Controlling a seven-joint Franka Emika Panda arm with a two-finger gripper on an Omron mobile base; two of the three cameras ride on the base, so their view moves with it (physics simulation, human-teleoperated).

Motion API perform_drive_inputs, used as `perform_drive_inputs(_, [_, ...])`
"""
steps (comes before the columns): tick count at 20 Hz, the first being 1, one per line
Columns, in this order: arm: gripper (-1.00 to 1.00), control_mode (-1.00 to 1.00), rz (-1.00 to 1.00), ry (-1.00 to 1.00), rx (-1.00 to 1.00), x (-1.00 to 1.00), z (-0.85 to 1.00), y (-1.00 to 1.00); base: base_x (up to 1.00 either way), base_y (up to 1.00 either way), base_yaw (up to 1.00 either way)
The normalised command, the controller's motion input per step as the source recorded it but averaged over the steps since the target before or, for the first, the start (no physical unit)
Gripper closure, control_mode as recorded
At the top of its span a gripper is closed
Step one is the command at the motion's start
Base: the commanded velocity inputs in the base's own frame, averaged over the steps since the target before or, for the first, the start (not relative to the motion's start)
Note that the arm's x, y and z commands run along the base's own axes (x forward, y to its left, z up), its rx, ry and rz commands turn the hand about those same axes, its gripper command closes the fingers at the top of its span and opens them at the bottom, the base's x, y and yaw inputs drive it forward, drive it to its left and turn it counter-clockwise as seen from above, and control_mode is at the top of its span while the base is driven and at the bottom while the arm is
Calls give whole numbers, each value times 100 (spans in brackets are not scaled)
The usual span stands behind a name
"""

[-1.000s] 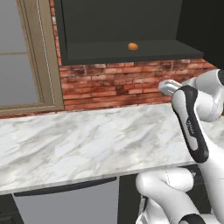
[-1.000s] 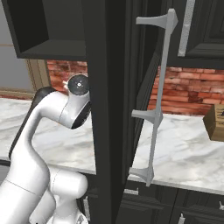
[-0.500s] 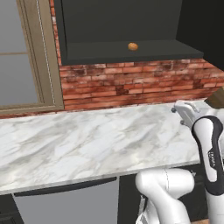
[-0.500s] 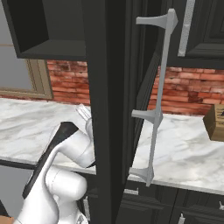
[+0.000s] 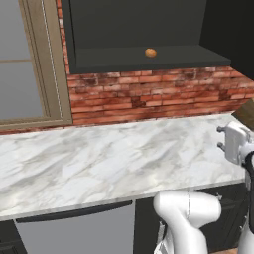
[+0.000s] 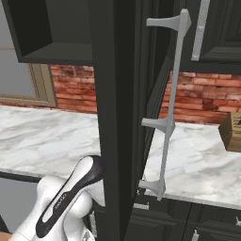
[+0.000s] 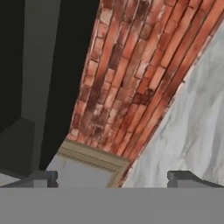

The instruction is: Pick the tangerine from the counter and place it in the cabinet. Then close the cabinet.

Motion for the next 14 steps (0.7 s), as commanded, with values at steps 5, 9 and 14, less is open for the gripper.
perform_drive_inputs(5, [-100, -100, 0, -12, 12, -17, 0, -57, 0, 0, 0])
perform_drive_inputs(9, [-100, -100, 0, -27, 21, -36, 12, -73, 0, 0, 0])
perform_drive_inputs(14, [-100, -100, 2, -30, 23, -40, 34, -73, 0, 0, 0])
